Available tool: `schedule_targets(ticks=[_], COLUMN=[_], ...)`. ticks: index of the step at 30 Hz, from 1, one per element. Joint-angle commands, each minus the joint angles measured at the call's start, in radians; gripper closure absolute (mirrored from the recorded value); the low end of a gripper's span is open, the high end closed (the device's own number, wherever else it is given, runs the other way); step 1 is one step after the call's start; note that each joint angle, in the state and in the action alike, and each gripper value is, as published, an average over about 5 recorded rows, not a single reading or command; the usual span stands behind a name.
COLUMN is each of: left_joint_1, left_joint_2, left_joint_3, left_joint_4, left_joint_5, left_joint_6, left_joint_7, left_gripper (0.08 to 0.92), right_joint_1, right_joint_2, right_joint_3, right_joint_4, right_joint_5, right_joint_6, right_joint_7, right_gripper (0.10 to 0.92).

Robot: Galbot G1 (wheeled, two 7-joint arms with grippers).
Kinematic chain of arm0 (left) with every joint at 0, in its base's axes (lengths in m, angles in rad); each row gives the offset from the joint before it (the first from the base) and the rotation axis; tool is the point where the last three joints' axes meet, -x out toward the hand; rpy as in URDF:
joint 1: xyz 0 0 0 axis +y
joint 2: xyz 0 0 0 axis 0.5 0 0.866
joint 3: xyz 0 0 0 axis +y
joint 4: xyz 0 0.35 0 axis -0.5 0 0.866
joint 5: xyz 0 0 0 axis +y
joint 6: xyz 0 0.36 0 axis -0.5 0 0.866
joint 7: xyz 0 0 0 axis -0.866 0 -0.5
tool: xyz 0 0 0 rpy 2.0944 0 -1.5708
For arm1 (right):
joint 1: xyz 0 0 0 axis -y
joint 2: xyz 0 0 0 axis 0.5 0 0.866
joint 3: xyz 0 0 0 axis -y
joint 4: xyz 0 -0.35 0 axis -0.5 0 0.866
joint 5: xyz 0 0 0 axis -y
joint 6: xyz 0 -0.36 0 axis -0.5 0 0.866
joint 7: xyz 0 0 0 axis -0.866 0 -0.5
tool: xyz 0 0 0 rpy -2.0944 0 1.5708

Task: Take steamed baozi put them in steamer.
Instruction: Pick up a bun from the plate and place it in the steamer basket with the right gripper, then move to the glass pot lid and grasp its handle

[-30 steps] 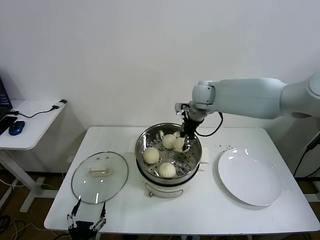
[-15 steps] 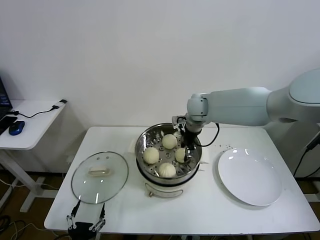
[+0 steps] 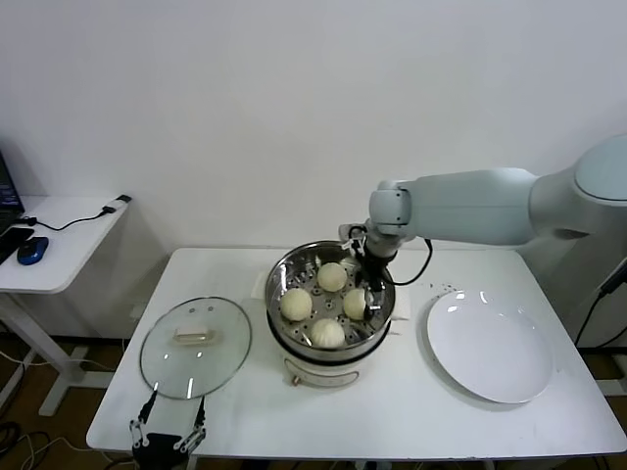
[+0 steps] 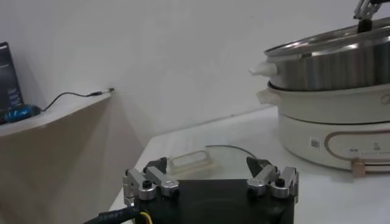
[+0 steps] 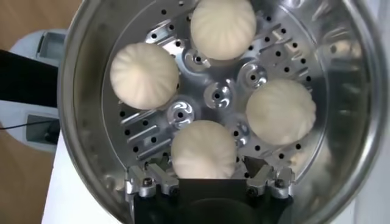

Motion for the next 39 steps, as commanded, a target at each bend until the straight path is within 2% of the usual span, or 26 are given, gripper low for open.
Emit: schedule_targets(ticks=[1, 6, 10, 14, 22, 26, 34, 39], left_joint_1=[0.004, 0.008, 0.006, 0.004, -0.004, -0.018, -0.015, -0.018], left_joint_2=[0.002, 0.005, -0.002, -0.008, -0.029, -0.043, -0.049, -0.046], left_joint_3=[-0.006, -0.017, -0.023, -0.031, -0.041, -0.04, -0.053, -0.073], left_joint_4=[-0.002, -0.007, -0.014, -0.011, -0.05, -0.076, -0.115, -0.139], left_joint_5=[0.002, 0.001, 0.003, 0.005, 0.022, 0.054, 0.104, 0.206], left_joint_6=[-0.002, -0.005, -0.002, -0.002, 0.018, 0.062, 0.103, 0.142], left_joint_7=[0.0, -0.001, 0.0, -0.004, -0.017, -0.023, -0.026, -0.033], left_gripper=[0.177, 0.177, 0.177, 0.177, 0.177, 0.177, 0.177, 0.177], right_joint_1=[0.035, 0.054, 0.053, -0.025, -0.462, -0.731, -1.117, -1.399], right_joint_2=[-0.084, -0.182, -0.28, -0.403, -0.617, -0.666, -0.722, -0.7], right_joint_3=[0.056, 0.136, 0.192, 0.307, 0.697, 0.968, 1.392, 1.698], right_joint_4=[0.007, 0.004, 0.049, 0.114, 0.198, 0.205, 0.258, 0.306], right_joint_5=[0.003, -0.01, 0.003, -0.015, -0.043, -0.081, -0.14, -0.203], right_joint_6=[0.021, 0.113, 0.225, 0.319, 0.506, 0.529, 0.515, 0.458], right_joint_7=[-0.027, -0.026, 0.031, 0.152, 0.546, 0.627, 0.64, 0.654], right_gripper=[0.203, 0.203, 0.203, 0.203, 0.203, 0.203, 0.203, 0.203])
